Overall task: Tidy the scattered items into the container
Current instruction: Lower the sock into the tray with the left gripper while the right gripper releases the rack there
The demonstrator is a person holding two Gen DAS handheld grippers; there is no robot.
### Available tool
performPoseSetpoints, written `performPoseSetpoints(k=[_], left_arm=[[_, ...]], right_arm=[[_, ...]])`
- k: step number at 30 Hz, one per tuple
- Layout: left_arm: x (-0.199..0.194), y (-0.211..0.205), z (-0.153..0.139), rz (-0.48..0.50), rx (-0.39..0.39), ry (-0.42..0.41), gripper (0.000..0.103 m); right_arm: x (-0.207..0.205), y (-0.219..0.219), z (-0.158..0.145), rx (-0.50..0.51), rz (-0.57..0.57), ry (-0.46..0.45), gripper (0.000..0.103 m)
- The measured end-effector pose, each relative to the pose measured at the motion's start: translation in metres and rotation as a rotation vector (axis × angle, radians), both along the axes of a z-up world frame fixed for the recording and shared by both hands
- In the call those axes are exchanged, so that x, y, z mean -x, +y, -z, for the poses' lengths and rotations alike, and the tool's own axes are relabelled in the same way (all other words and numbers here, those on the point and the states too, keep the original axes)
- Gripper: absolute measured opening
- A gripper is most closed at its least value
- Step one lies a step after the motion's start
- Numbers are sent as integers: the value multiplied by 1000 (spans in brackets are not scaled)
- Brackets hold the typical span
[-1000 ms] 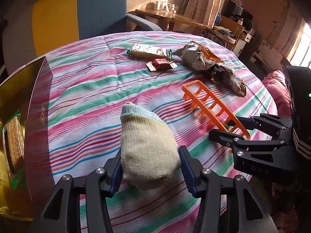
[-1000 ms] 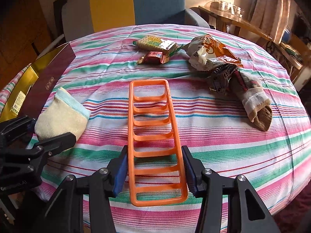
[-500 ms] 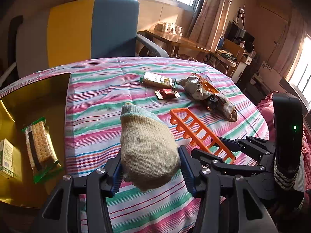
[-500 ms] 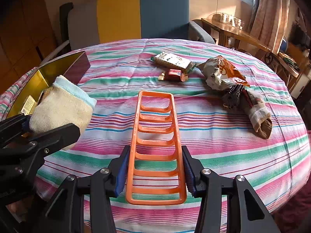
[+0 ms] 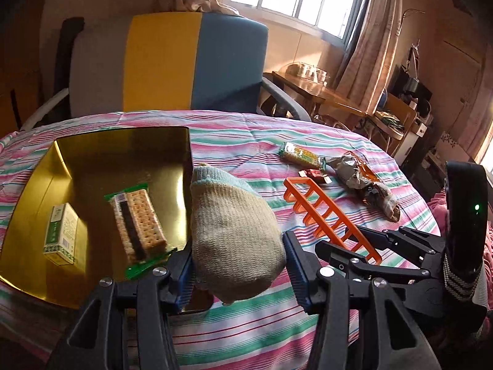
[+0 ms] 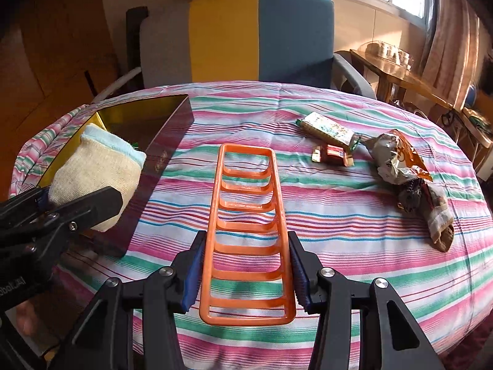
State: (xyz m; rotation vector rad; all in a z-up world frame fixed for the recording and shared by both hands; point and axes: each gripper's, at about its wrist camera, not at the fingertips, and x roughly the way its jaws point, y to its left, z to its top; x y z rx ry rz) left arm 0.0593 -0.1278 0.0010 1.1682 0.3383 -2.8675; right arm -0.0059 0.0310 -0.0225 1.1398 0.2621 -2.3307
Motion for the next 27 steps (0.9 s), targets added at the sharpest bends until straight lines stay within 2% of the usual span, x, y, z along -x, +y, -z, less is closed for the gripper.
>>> performPoseSetpoints(k=[7,13,20,27], left_arm=[[-10,-52,0,-144,21,-1,53],[-12,-92,3,-219,43,-20,53],[-13,-120,13,-268,58,-43,53],[-9,-132,21,-282,79,-66,53]], right_arm=[[1,-47,-15,28,-90,23,50],[-7,-101,-22,45,-192,31,50],[-8,-151,-21,40,-257,25,50],[-2,-175,-15,25,-267,18,50]])
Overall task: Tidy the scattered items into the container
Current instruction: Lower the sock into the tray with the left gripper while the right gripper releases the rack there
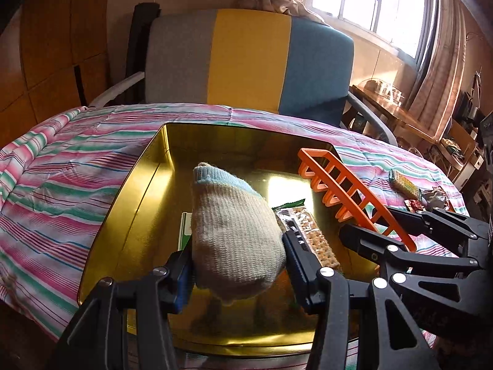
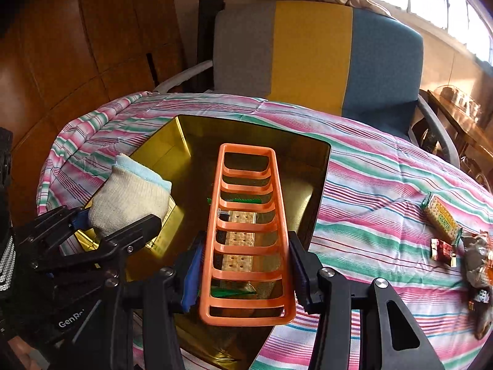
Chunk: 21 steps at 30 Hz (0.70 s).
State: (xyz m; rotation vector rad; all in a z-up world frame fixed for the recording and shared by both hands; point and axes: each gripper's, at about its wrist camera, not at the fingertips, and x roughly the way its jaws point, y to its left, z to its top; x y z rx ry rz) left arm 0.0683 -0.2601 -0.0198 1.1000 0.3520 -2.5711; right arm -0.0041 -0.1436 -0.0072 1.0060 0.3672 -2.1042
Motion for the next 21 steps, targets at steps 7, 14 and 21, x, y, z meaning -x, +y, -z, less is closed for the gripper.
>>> performPoseSetpoints(k=[7,14,21], left_arm=[[5,-11,8,-11,24,-27,53],[8,-17,13,-18,15,-41,53],[6,-18,10,-29,2,-30,56]], right_arm=[[7,-11,16,-39,1,-24,50],[11,-17,27,-59,0,-58,50],[12,-14,33,-57,1,-82,51]])
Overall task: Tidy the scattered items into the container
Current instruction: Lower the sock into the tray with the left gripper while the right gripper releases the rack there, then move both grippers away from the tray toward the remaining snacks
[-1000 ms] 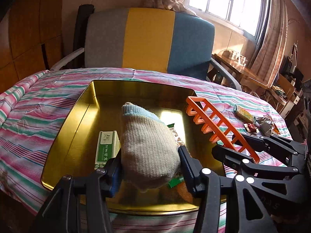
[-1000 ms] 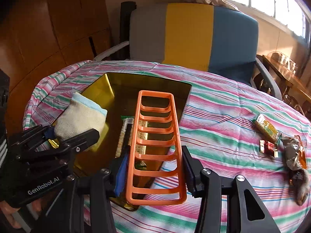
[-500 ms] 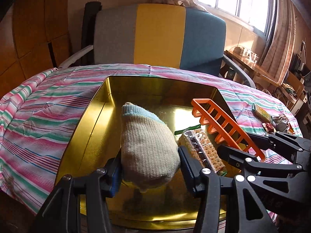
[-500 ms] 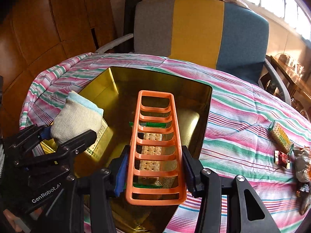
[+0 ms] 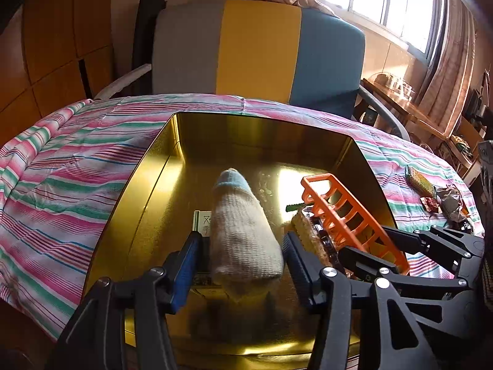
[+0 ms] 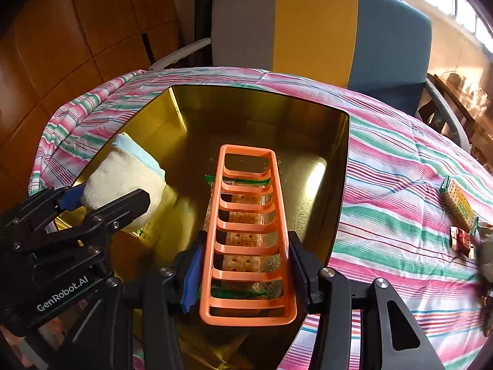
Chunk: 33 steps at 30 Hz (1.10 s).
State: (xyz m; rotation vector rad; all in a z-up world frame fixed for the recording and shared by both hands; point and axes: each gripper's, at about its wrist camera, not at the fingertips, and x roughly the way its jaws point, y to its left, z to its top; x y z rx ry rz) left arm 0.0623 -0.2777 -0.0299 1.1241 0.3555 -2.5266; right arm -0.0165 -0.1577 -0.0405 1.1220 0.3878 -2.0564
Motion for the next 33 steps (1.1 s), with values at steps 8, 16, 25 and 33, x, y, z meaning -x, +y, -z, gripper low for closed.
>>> performPoseSetpoints(k=[8,16,25,33], left_arm=[[-8,4,-9,-7,-7,29,57],[-17,13,-20,-5,-20,61,57],[-9,60,-42,118,-50,105,57],[22,129,-38,306,-67,56,57]], right_arm=[[-3,6,-6,29,4,-6,50],[-10,21,-19,67,25,23,50],[11,94,-24,83,189,43,51],[65,239,-10,72,505,18,52]])
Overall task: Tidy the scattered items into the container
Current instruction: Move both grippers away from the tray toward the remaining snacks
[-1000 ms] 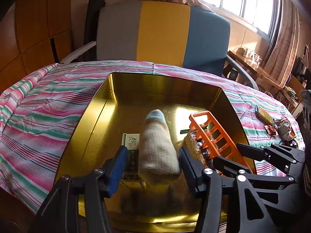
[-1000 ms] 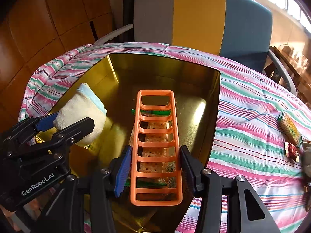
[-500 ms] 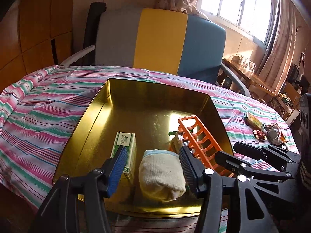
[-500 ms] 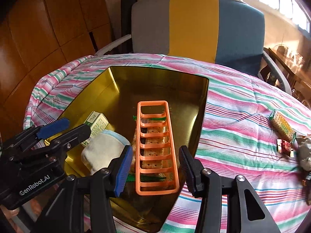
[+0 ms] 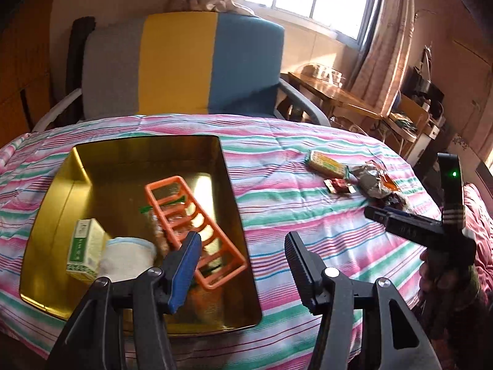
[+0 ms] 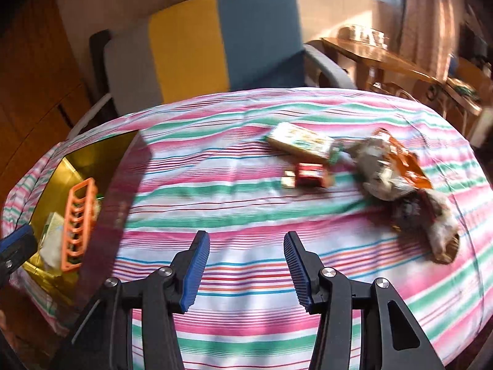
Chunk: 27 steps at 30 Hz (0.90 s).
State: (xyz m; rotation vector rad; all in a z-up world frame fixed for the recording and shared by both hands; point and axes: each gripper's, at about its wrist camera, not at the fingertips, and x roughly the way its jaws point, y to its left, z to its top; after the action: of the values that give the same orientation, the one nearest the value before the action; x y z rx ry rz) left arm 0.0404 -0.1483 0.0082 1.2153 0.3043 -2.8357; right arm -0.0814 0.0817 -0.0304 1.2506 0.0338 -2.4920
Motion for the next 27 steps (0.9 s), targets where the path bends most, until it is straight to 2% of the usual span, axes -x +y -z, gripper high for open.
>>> performPoseSetpoints(k=[7,11,18,23,25,27], left_arm=[[27,54,16,126,-2,-70,57],[39,79,26,178,-5,-106,57],[51,104,46,236,10,-171,57],[58,100,56,221,-14,-202,57],[59,97,58,211,-20,-206,57],[60,93,60,204,-29,-213,57]], right_arm=[[37,137,3,6,280,2,53],[54,170,2,28,288,-5,55],[77,164,4,82,215,-15,60],[68,112,0,123,-46,-12,60],[64,83,2,107,-148,-9,59],[67,56,8,65,-197,-6,59]])
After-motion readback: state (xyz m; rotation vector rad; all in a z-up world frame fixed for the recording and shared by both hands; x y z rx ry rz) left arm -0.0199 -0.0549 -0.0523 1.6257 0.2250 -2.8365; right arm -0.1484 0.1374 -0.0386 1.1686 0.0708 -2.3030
